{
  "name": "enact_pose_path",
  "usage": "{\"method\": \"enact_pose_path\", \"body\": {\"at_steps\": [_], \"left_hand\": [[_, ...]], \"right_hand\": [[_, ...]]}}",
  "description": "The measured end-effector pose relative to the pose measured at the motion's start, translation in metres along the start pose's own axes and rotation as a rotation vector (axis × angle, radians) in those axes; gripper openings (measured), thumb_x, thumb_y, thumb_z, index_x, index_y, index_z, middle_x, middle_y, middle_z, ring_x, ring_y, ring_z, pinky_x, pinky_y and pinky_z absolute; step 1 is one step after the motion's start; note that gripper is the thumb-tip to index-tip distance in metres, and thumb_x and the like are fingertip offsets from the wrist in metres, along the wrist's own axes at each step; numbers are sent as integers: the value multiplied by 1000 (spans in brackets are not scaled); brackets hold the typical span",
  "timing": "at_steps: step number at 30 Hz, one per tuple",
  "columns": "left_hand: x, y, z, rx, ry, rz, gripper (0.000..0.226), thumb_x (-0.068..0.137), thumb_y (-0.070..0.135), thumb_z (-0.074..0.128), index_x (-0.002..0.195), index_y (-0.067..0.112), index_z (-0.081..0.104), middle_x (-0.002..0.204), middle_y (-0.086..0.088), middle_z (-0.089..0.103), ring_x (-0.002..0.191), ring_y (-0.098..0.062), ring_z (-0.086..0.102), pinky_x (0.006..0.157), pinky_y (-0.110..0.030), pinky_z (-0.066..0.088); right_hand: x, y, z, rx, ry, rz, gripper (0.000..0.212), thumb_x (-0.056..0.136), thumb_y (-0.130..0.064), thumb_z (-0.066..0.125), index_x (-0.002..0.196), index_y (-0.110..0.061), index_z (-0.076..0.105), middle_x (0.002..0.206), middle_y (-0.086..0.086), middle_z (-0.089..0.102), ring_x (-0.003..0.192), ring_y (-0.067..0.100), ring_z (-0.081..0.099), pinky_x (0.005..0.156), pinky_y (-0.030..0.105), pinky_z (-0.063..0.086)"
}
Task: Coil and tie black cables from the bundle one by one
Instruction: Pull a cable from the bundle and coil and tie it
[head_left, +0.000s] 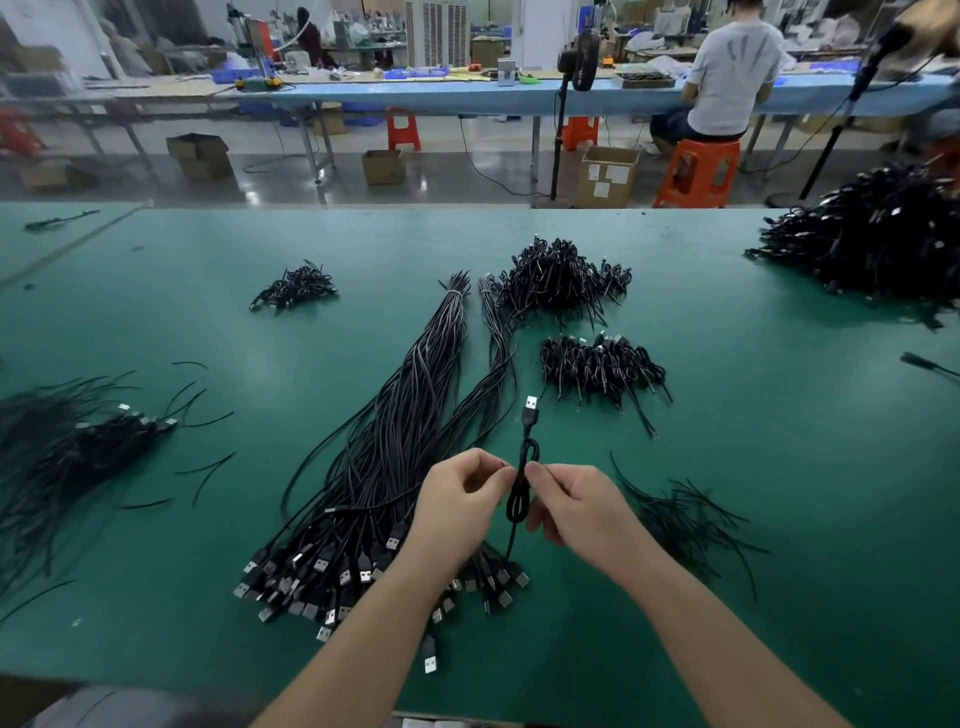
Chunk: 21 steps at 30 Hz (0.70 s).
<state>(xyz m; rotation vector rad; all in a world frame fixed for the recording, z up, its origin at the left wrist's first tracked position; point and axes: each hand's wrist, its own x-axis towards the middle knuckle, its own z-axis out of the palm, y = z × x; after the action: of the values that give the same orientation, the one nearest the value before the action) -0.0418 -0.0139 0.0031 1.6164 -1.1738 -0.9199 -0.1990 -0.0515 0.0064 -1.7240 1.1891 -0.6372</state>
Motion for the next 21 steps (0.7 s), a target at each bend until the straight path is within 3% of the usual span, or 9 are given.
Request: {"method": "enact_pose_path", "body": {"at_steps": [2,4,6,8,11,14,18,21], "left_hand": [[4,-4,0,2,25,-36,13,94,24,69,82,20,72,65,8,63,58,-4,52,57,-20,45],[9,-9,-1,-1,60,-80,13,93,26,70,82,20,73,66,8,65,58,-4,55,58,-20,46],[16,-13,-1,-6,83,-115,14,94,27,70,83,19,72,68,5,67,60,-7,56,57,-21,48],[24,-17,0,10,101,-134,15,94,27,69,82,19,72,71,2,68,61,-8,56,57,-21,49],[39,-19,2,48,119,-141,14,94,28,69,83,20,72,73,1,69,64,-8,58,58,-21,49],[55,-19,5,20,128,-153,16,94,28,69,83,16,72,81,-7,73,69,-13,60,66,-32,55],[84,-11,11,-37,120,-177,15,91,26,73,83,14,74,85,-11,74,74,-20,64,78,-44,58],[116,-1,25,-63,85,-191,14,87,25,77,78,14,74,78,-6,73,74,-20,63,78,-38,57]], "right_hand": [[3,8,4,-53,34,14,48,105,-42,40,74,-19,68,61,-4,69,47,4,53,49,21,45],[11,23,7,-202,87,-6,39,105,-43,41,89,-22,69,74,-3,71,57,4,56,59,31,52],[17,42,10,-457,71,-31,32,105,-40,41,117,-23,65,107,-6,70,88,4,60,83,30,53],[25,63,17,-688,51,-76,42,105,-37,39,142,-19,50,136,-4,57,122,11,49,107,28,41],[38,81,31,-846,63,-134,48,105,-33,40,151,-17,38,154,2,40,143,19,32,119,32,25],[45,91,43,-959,-26,-148,48,105,-29,40,151,-15,35,156,7,36,146,26,29,121,40,24],[36,96,47,-924,86,-177,42,88,-19,67,129,-11,64,132,8,64,125,26,59,105,42,48],[35,101,49,-886,156,-241,37,83,-19,70,120,-13,69,124,4,68,118,21,63,100,39,52]]}}
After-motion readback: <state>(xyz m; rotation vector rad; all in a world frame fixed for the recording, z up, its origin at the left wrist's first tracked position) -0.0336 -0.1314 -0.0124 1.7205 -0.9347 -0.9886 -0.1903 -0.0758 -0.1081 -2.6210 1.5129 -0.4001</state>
